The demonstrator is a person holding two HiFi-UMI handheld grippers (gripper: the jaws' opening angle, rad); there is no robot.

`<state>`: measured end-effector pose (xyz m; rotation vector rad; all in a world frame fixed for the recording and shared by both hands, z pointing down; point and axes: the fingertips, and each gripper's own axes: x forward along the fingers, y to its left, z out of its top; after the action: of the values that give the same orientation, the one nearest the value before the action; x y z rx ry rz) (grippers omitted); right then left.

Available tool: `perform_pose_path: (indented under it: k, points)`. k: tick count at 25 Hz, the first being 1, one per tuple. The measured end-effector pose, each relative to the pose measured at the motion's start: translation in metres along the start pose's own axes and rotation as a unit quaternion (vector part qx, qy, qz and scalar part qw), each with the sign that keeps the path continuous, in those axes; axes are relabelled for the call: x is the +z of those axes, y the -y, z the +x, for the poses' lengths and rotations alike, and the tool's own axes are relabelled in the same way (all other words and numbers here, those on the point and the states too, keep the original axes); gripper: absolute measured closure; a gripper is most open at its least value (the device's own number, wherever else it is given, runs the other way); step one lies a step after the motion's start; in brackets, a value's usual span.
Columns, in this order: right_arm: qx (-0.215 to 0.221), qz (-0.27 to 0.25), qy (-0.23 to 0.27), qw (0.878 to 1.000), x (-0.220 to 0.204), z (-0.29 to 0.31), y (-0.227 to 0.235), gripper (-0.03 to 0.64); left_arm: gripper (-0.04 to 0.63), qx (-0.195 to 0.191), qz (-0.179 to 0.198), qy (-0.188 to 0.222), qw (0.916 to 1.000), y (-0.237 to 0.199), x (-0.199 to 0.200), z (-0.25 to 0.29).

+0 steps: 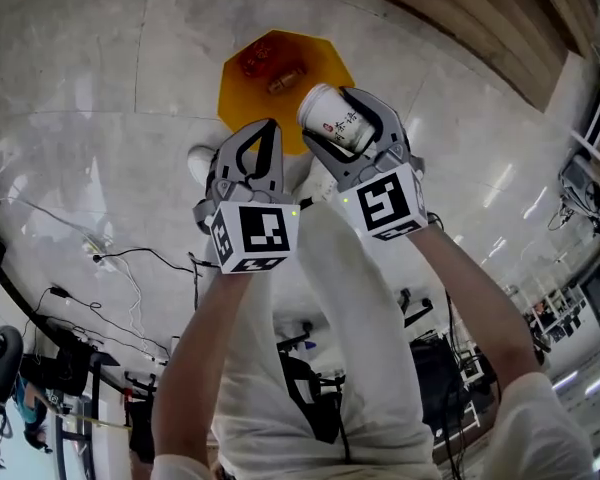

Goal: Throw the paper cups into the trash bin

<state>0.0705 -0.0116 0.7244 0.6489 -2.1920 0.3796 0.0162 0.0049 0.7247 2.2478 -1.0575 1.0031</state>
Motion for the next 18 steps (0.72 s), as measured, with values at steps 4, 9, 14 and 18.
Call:
perform_pose_path:
  k: [4, 9, 14, 18]
  points:
    - [-0.003, 0.016, -0.023, 1.0, -0.007, 0.022, 0.004, 0.282, 0.592, 0.006, -0.02, -0.03, 0.9993, -0.002, -0.015, 0.024]
    - [-0.025, 0.052, -0.058, 0.997, -0.02, 0.043, 0.009, 0.282, 0.592, 0.029, -0.047, -0.066, 0.9963, -0.019, -0.029, 0.042]
    - [-0.012, 0.078, -0.109, 0.991, -0.039, 0.064, 0.004, 0.268, 0.592, 0.036, -0.047, -0.087, 0.9944, -0.023, -0.037, 0.053]
    - [0.008, 0.078, -0.122, 0.989, -0.043, 0.066, -0.005, 0.227, 0.592, 0.04, -0.057, -0.107, 0.9919, -0.024, -0.045, 0.055]
